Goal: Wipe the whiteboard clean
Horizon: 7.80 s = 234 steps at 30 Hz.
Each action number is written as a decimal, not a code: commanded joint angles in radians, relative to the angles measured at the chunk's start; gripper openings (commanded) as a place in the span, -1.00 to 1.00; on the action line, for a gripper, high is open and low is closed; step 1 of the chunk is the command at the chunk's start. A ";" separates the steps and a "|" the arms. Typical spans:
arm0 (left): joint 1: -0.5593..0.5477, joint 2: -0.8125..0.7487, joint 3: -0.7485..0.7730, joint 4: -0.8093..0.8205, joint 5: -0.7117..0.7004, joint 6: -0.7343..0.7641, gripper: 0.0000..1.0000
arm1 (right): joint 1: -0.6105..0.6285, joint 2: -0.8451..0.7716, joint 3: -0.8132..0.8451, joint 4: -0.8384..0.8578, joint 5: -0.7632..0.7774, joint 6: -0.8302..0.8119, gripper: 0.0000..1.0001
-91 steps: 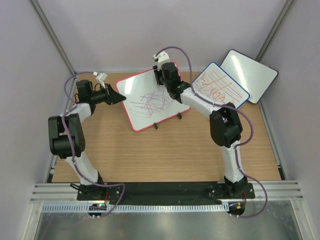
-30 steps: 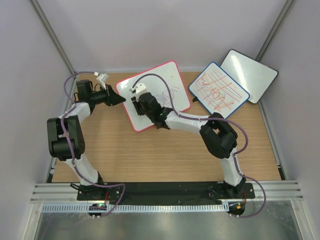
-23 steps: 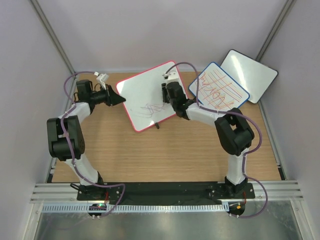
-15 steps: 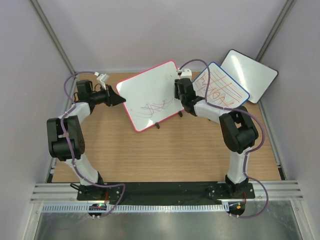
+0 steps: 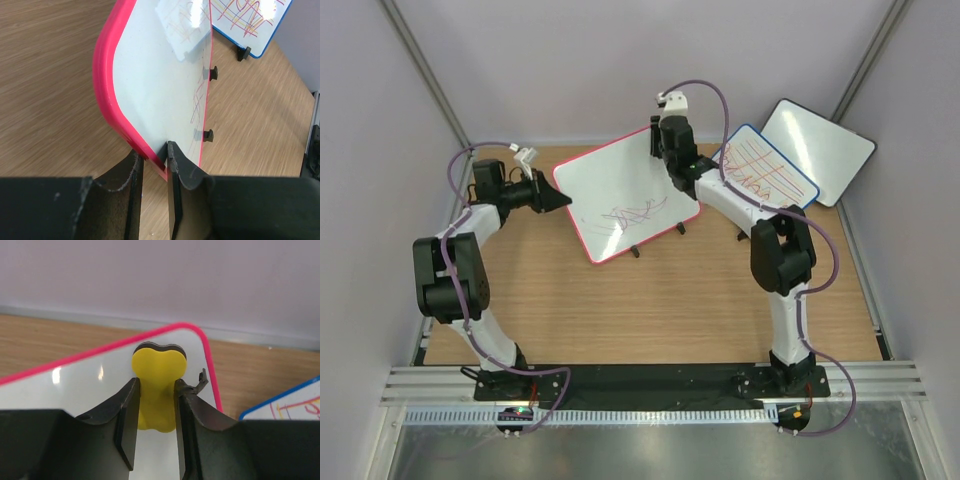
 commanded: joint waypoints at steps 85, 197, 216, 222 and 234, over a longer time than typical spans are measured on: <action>-0.003 -0.050 0.035 -0.031 -0.069 0.150 -0.99 | -0.040 -0.150 -0.420 0.069 -0.030 0.117 -0.98; -0.057 -0.081 0.025 -0.101 -0.095 0.188 -0.99 | 0.377 -0.032 -0.372 0.148 0.094 -0.048 -0.98; -0.066 -0.093 0.013 -0.109 -0.104 0.203 -0.99 | 0.447 0.053 -0.230 0.082 0.178 -0.053 -0.98; -0.065 -0.088 0.021 -0.110 -0.106 0.202 -0.99 | 0.418 -0.015 -0.424 0.070 0.232 0.017 -0.98; -0.065 -0.088 0.025 -0.110 -0.097 0.193 -0.99 | 0.319 -0.147 -0.541 0.089 0.196 0.088 -0.98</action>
